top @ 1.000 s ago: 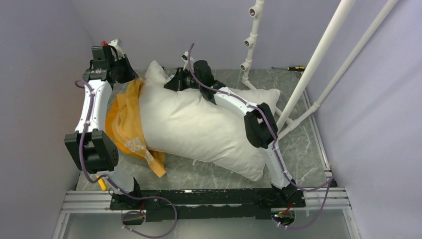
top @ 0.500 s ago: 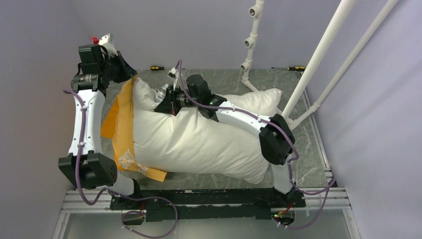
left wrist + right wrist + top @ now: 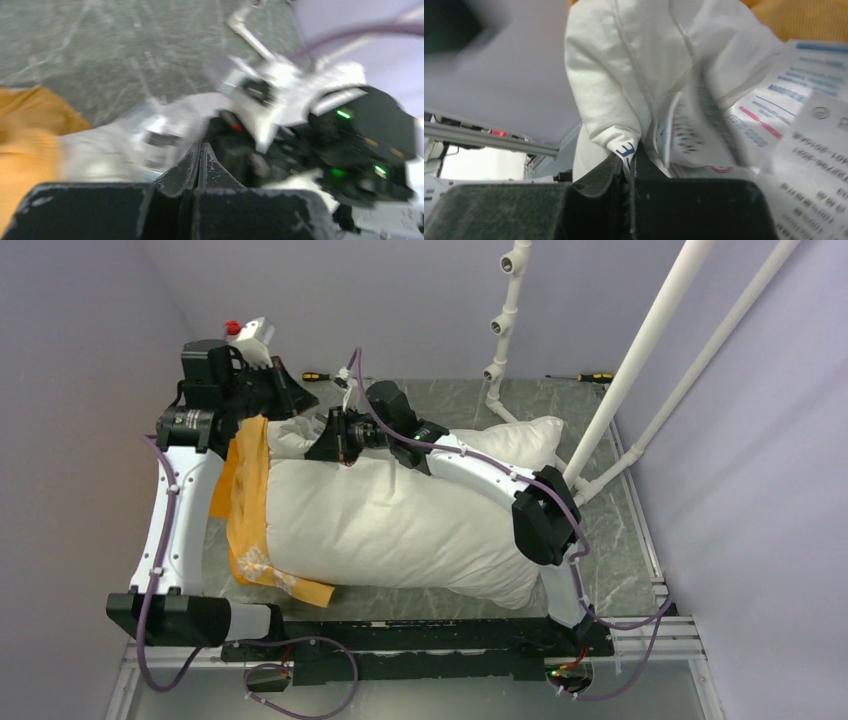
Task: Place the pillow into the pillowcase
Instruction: Stuff the pillow into the pillowcase.
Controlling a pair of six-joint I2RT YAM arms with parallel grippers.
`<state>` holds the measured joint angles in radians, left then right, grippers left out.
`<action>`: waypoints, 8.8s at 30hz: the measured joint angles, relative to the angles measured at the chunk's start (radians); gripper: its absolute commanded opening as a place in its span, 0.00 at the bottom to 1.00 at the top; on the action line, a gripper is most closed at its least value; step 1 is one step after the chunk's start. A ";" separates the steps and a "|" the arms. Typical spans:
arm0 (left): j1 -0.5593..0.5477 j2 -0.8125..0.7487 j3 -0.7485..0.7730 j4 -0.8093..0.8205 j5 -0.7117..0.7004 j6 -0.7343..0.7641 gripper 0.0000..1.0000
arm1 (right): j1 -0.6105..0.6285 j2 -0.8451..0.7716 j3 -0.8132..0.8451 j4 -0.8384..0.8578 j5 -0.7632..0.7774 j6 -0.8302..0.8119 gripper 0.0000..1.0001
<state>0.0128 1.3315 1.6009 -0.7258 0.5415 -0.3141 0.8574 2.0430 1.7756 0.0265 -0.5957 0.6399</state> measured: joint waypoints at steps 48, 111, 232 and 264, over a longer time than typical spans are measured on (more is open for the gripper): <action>0.097 0.103 0.002 -0.030 -0.198 0.092 0.00 | -0.068 0.001 -0.159 0.282 0.010 0.262 0.00; -0.300 -0.220 -0.288 -0.196 -0.546 -0.006 0.78 | -0.179 0.143 -0.116 0.467 0.057 0.436 0.13; -0.165 -0.765 -0.491 -0.151 -0.436 -0.196 0.00 | 0.006 -0.134 0.078 -0.067 -0.046 -0.104 0.37; -0.150 -0.497 -0.212 -0.193 -0.138 -0.222 0.00 | -0.003 0.306 0.333 0.454 -0.274 0.508 0.23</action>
<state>-0.1375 0.8341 1.3891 -0.9192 0.4034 -0.5358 0.8547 2.3489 2.1082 0.4801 -0.8700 1.1477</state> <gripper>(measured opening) 0.006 0.184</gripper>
